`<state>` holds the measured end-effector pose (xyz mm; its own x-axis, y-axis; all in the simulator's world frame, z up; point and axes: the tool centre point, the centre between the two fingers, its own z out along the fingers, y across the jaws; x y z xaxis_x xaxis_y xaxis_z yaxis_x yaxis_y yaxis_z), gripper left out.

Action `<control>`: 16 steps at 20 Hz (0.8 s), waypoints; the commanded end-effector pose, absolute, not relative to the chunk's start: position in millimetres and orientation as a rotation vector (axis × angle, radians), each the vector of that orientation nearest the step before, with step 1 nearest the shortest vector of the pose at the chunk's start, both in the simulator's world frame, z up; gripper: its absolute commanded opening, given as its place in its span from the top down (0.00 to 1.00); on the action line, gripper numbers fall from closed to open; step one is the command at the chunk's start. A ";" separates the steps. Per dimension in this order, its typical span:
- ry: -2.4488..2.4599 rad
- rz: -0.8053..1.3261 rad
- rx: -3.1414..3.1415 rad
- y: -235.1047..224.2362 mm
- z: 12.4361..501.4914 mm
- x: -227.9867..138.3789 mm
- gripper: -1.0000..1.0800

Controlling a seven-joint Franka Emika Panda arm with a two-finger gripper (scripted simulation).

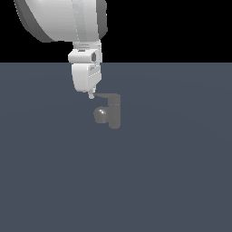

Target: Turn on the faucet by rotating a designated handle.

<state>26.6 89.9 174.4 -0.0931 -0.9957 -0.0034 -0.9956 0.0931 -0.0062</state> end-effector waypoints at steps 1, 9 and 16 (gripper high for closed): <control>2.335 -0.002 -2.102 78.4 172.8 18.4 1.00; 2.334 -0.001 -2.103 69.1 173.1 -2.4 1.00; 2.325 -0.002 -2.108 42.8 173.8 -8.8 1.00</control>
<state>-7.1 64.8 174.4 -0.0744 -0.9972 -0.0059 -0.9972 0.0744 -0.0042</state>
